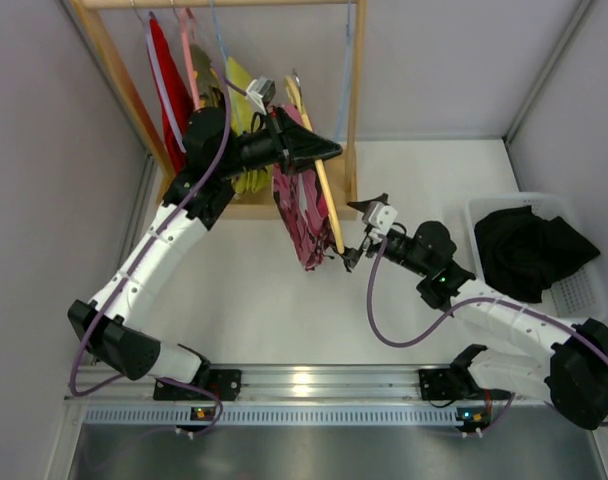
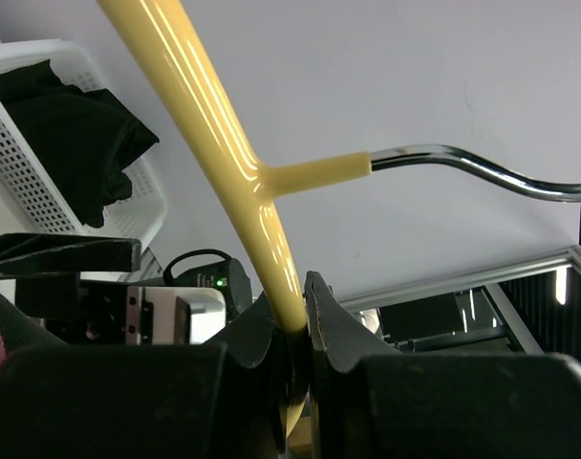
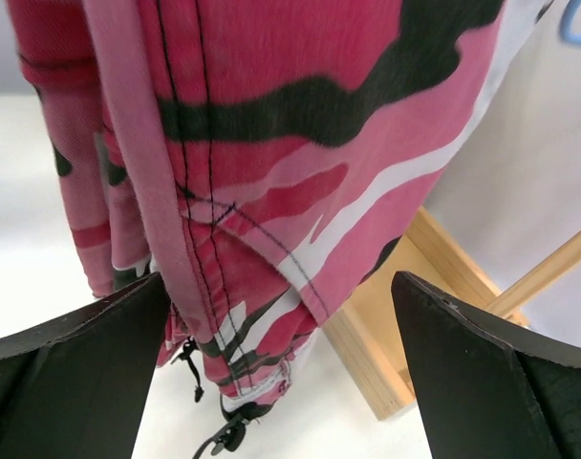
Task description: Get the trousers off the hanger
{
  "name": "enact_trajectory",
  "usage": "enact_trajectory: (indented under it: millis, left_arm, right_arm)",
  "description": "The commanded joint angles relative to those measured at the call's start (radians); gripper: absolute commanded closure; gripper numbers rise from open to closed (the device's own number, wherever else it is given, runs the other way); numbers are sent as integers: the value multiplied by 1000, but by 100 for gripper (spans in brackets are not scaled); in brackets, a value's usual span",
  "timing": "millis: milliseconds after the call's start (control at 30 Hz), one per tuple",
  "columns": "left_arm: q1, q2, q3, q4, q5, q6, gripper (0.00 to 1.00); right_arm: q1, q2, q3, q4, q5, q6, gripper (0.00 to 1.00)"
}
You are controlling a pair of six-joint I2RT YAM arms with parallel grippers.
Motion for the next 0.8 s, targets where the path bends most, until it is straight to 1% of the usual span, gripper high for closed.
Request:
enact_trajectory:
  millis: [0, 233, 467, 767]
  left_arm:
    - [-7, -60, 99, 230, 5, 16, 100]
    - [-7, -58, 112, 231, -1, 9, 100]
    - [-9, -60, 122, 230, -1, 6, 100]
    - [-9, -63, 119, 231, -1, 6, 100]
  right_arm:
    - [21, 35, 12, 99, -3, -35, 1]
    - [33, 58, 0, 108, 5, -56, 1]
    - [35, 70, -18, 118, 42, -112, 1]
    - [33, 89, 0, 153, 80, -80, 1]
